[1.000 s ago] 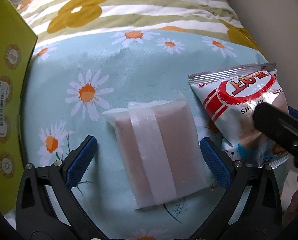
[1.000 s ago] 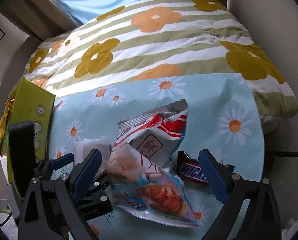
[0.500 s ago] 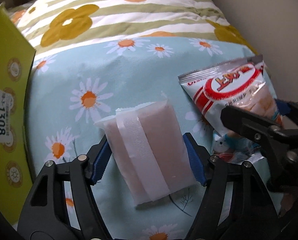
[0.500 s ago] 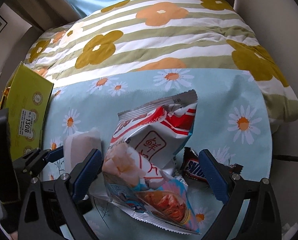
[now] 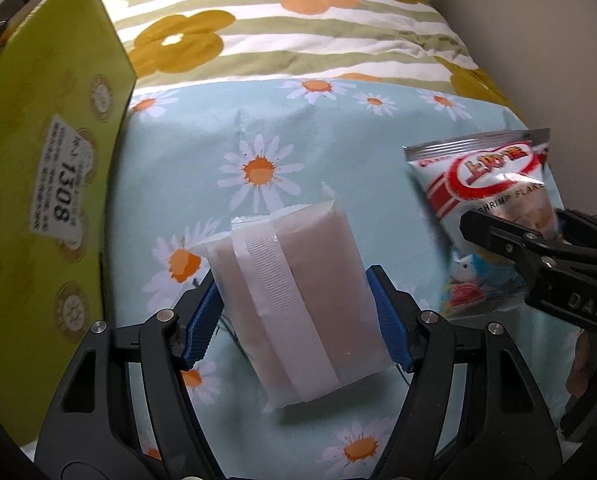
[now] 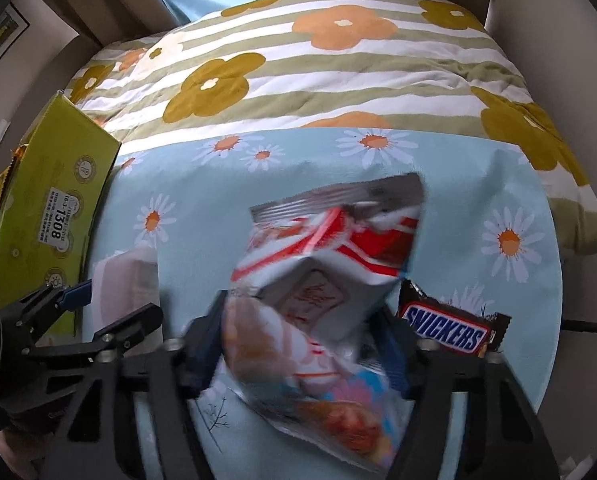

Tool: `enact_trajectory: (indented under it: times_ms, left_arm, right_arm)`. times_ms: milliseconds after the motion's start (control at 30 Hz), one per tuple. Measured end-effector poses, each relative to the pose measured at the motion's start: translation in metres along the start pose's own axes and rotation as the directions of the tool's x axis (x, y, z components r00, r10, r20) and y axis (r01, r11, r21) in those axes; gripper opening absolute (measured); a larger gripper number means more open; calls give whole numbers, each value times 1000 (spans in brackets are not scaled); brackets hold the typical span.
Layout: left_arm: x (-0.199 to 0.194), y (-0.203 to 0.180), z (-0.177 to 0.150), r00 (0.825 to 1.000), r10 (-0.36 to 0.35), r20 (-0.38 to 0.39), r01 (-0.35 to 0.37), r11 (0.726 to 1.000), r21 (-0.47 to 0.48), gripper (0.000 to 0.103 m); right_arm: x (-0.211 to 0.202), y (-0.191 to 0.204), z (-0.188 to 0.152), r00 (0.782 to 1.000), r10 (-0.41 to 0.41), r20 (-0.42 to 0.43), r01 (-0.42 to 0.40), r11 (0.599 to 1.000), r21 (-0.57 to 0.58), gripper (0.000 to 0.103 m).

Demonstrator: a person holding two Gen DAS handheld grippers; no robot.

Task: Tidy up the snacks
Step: 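Grasp the white pastry with the left tool while the right tool grasps the red-white shrimp chip bag, then carry both items over the yellow box and open both tools to drop them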

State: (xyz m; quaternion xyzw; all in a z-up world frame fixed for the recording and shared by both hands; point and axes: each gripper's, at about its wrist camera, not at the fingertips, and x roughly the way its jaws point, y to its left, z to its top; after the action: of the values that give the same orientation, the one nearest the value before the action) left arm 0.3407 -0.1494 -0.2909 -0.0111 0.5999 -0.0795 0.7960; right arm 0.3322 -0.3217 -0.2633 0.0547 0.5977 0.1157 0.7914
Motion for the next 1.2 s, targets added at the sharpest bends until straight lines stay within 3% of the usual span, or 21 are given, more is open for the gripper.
enact_trajectory:
  times_ms: [300,533,700,1033,1200]
  left_arm:
    - [-53,-1,-10,993,-39,111,37,999,19,66]
    - [-130,10,-20,962,-99,253,97,995,21,66]
    - [-179,43,-28,943,-123,311,143,989,-44,66]
    - [-247,141,-28,914,-49,402,102,988,-112,66]
    - [-251,195,-24,918,-51,394,102,989,-109,66]
  right_arm:
    - [-48,12,-19,996,-1,92,-1,1000,22,54]
    - [-111,36,-31,979,23,203,-23,1000,-3,54]
    - [-139,67,-35,965,56,256,-45,998,-48,54]
    - [-158,154,-25,939,132,318,-89,985,-145,54]
    - [-147,204,-7,933,141,330,-97,985,-146,54]
